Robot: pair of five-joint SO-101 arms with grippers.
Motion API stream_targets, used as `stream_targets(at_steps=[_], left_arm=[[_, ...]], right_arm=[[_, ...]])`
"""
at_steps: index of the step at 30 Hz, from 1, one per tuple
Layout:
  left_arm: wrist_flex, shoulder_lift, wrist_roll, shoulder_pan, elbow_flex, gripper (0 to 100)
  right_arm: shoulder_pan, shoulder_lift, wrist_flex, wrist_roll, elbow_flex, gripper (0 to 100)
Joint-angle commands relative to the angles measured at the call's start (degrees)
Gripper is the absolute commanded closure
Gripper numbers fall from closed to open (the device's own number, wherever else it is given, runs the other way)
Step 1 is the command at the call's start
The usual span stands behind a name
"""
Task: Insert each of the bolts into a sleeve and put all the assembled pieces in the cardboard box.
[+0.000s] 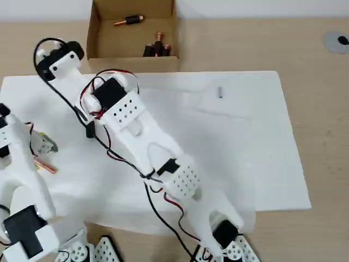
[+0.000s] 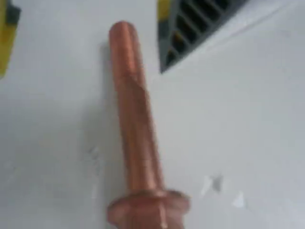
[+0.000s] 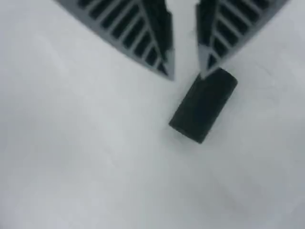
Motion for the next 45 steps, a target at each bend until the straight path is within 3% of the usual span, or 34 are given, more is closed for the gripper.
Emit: stream_targets(at_steps=[1, 11, 15, 28, 34, 42, 45], left_arm=[[-2.1, -2.5, 0.3, -2.5, -0.5, 78], [-8.6, -2.2, -0.1, -4.1, -0.3, 78], [-15.9, -2.2, -0.1, -4.3, 3.2, 78], [-26.6, -2.2, -2.5, -4.5, 12.4, 78], [-27.6, -2.2, -2.9, -4.6, 13.7, 78], [-26.1, -2.2, -0.4, -4.7, 13.8, 100], [-23.7, -2.2, 1.6, -4.7, 12.7, 99]], right_arm=[[-1.7, 0.7, -1.0, -0.9, -0.2, 93.7], [-2.2, 1.6, -1.8, -0.9, 0.1, 93.7], [-2.1, 1.6, -1.4, -0.9, 0.1, 93.7], [-2.0, 1.6, -1.4, -0.9, 0.1, 93.7], [-2.0, 1.6, -1.4, -0.9, 0.1, 93.7], [-1.9, 1.6, -1.4, -0.9, 0.1, 93.7], [-1.9, 1.6, -1.4, -0.9, 0.1, 93.7]])
